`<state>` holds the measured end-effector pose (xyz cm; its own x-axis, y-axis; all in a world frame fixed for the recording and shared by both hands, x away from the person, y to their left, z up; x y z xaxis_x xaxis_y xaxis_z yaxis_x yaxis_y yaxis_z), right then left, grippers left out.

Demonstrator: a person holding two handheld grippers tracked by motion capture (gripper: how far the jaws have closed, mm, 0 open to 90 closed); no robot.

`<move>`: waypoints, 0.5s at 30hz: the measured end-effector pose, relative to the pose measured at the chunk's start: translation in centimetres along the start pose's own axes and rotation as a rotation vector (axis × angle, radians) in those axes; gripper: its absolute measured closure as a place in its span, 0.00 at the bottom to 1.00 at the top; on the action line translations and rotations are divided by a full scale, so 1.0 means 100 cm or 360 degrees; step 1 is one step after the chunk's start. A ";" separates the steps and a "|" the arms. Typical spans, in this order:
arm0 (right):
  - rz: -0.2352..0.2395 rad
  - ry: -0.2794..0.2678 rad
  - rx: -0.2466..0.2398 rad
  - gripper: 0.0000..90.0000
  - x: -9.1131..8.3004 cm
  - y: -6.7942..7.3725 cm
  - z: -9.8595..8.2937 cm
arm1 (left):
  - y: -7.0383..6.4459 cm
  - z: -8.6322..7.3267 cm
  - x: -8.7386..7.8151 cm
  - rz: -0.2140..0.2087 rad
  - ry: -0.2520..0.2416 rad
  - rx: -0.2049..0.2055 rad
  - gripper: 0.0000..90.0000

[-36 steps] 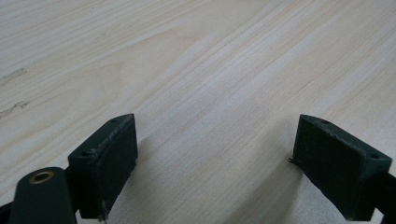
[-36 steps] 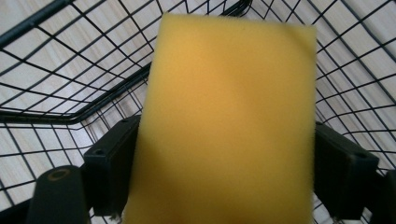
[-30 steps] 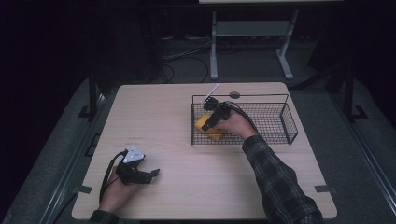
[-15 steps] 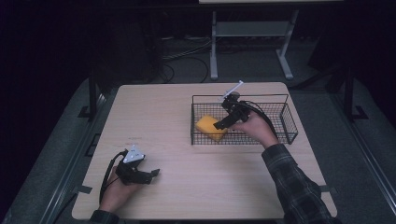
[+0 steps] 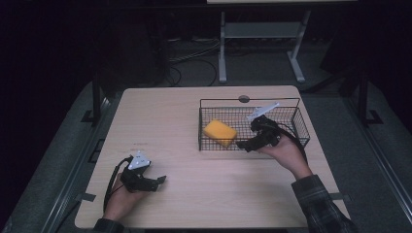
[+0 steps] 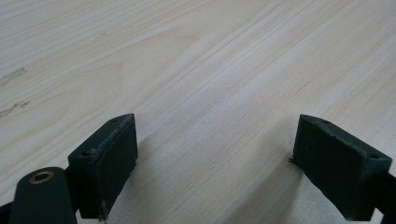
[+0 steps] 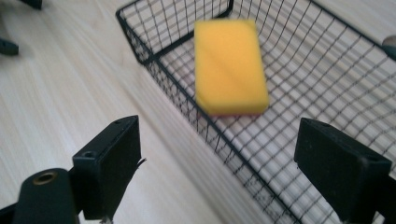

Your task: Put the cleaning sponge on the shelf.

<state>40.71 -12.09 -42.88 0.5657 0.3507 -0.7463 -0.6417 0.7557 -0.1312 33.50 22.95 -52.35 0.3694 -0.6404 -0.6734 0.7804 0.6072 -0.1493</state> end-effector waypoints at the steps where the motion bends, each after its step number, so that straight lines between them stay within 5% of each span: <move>1: 0.0000 -0.0007 0.0006 0.16 -0.001 0.002 -0.005 | 0.000 0.000 0.000 0.0000 0.0000 0.0000 0.14; 15: 0.0010 -0.0013 0.0032 0.16 -0.007 0.019 -0.079 | 0.000 0.000 0.000 0.0004 -0.0003 -0.0007 0.14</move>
<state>35.01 -15.29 -47.76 0.5661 0.3600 -0.7416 -0.6346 0.7645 -0.1134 33.47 22.93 -52.35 0.3722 -0.6396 -0.6726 0.7774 0.6107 -0.1507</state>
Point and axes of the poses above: each handheld gripper's, and its own axes: x roughly forward along the jaws, z roughly out of its top, y roughly to its left, the point moved 7 cm from there along x, roughly forward along the jaws, and after that the axes turned 13 degrees about -z, right-handed, at the moved point
